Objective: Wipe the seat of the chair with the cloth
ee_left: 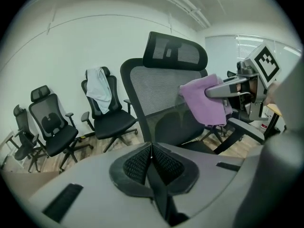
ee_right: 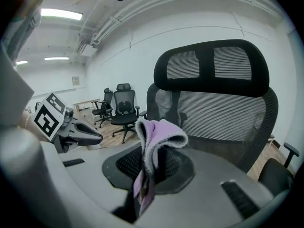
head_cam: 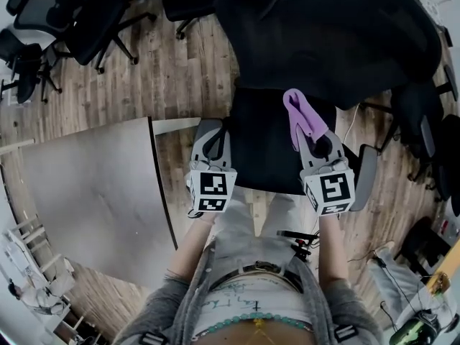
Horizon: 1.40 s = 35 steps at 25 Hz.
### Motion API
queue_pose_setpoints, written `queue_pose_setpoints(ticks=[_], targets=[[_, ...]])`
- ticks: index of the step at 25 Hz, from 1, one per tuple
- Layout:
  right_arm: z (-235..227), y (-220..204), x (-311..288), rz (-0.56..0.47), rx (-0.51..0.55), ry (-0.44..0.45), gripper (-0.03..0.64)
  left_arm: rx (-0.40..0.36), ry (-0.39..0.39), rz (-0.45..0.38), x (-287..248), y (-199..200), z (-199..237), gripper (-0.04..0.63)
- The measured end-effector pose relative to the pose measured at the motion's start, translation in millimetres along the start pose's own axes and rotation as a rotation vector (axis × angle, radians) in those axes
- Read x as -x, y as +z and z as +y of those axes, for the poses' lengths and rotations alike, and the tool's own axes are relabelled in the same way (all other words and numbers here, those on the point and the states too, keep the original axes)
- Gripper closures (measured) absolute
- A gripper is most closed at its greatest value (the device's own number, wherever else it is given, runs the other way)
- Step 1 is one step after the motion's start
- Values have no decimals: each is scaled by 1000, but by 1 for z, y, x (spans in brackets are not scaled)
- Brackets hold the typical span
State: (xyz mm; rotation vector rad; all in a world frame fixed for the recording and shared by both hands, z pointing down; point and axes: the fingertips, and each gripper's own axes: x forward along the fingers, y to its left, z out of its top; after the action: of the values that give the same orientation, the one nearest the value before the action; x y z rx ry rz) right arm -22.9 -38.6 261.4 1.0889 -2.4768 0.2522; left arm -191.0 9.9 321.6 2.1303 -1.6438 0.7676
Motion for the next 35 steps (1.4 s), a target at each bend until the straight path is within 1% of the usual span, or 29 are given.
queue_pose_setpoints(ticks=[3,7,11,16,20,24,28,31,35], targets=[[-4,-11,-9,27,16,-9,569,-12,7,29,-10,-13,8,595],[-5,-32,-27,65,79,-3,569,-46,10,50,-22,-26,15,595],[-3,-67,-50,127,134,44,569,-106,13,73,-35,-40,19,595],[0,-116,-83,224,197,107,569,-118,-6,94,-46,-52,24,595],[6,-144,-105,273,216,146,569,-144,-13,100,-51,-58,23,595],[17,-171,-128,309,191,181,569,-161,-11,114,-56,-68,24,595],[25,-195,-152,353,243,211,569,-225,12,123,-63,-72,27,595],[32,-208,-166,374,288,231,569,-233,11,107,-65,-72,26,595],[37,-220,-186,389,319,247,569,-223,-2,99,-69,-70,27,595]])
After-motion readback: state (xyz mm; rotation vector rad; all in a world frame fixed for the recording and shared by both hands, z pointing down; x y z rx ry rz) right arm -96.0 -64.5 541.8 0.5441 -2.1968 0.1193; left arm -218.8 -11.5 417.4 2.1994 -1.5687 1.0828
